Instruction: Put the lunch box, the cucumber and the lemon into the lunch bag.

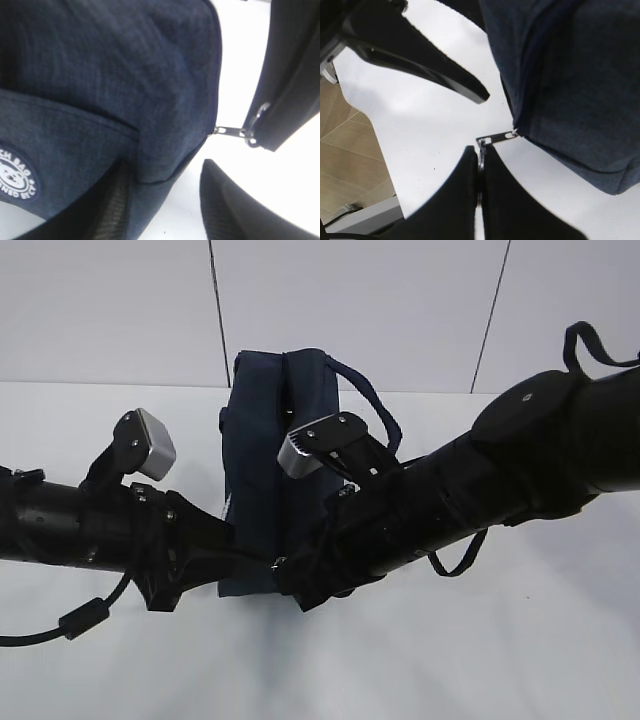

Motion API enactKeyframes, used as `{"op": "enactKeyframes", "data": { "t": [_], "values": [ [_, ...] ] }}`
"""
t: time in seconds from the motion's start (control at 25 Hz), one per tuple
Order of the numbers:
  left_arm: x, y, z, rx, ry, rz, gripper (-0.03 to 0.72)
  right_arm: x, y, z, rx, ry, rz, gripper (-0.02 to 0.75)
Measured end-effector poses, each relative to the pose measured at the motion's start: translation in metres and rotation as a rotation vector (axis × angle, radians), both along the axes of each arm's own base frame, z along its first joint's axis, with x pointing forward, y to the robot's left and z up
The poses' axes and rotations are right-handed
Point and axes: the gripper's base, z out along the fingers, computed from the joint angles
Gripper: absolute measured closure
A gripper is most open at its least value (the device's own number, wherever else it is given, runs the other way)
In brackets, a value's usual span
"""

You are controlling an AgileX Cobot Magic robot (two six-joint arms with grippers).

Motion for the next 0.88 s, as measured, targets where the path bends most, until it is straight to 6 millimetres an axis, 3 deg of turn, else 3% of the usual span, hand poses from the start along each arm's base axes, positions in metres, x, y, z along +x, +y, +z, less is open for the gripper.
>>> {"op": "enactKeyframes", "data": {
  "t": [0.16,0.4,0.48,0.88],
  "values": [
    [0.0002,-0.0003,0.0006,-0.004,-0.001,-0.002,0.406,-0.0003,-0.0002,-0.0002,-0.004,-0.002,0.006,0.733],
    [0.0003,-0.0003,0.0006,-0.005,-0.001,-0.001,0.629,-0.0007,-0.0002,-0.0003,-0.005,-0.001,0.011,0.733],
    [0.0003,-0.0003,0.0006,-0.005,-0.001,-0.001,0.663,-0.0008,-0.0001,-0.0003,-0.004,0.000,0.012,0.733],
    [0.0003,-0.0004,0.0007,-0.005,-0.001,-0.001,0.682,0.0014,0.0004,0.0017,-0.013,-0.021,0.020,0.733]
  ]
}}
